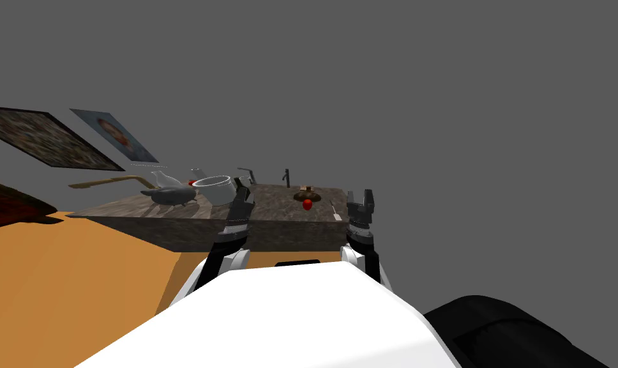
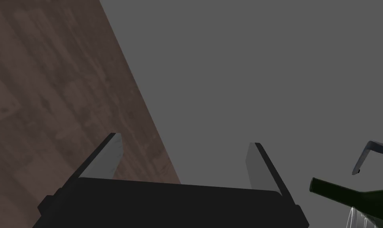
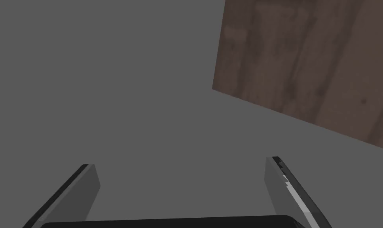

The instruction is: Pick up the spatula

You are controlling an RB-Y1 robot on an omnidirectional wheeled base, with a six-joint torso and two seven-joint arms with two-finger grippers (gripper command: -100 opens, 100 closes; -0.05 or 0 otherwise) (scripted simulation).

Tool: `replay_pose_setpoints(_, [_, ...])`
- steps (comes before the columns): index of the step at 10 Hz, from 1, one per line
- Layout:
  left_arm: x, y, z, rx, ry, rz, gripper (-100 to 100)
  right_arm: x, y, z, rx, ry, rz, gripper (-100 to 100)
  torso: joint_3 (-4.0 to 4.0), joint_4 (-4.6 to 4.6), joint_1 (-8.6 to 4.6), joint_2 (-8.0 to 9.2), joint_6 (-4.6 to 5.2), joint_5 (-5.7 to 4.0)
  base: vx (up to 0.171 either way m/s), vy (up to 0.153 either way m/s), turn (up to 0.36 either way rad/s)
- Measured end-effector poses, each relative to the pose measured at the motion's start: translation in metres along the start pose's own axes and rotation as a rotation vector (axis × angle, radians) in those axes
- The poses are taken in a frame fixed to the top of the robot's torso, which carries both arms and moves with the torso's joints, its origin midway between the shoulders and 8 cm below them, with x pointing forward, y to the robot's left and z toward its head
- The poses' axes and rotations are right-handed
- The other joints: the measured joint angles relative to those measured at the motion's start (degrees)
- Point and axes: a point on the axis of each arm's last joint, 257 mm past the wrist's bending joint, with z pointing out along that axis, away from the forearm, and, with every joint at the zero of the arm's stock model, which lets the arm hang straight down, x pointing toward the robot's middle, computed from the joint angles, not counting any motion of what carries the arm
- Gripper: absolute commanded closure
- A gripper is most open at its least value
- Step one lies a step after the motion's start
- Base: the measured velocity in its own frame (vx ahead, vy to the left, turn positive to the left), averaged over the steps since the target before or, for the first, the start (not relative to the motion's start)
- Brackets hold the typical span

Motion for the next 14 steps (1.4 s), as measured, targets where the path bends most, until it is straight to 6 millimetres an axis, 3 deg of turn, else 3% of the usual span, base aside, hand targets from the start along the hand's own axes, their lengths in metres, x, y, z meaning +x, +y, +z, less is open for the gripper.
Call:
replay_pose_setpoints(5, [0.000,0.000,0.000,0.000,0.000,0.000,0,0.033,-0.034,-0.017,0.111,0.143,0.041,-100,0.21,0.08,0.04,0.35,0.00,0.01,-0.086,0.018,0.034])
replay_pose_setpoints(9, [0.000,0.000,0.000,0.000,0.000,0.000,0,0.056,-0.058,-0.043,0.209,0.253,0.071,-100,0.17,0.07,-0.01,0.27,0.00,0.00,-0.076,0.006,0.030])
replay_pose_setpoints(14, [0.000,0.000,0.000,0.000,0.000,0.000,0,0.091,-0.088,-0.093,0.375,0.404,0.117,-100,0.21,0.08,-0.01,0.36,0.00,0.00,-0.083,0.001,0.029])
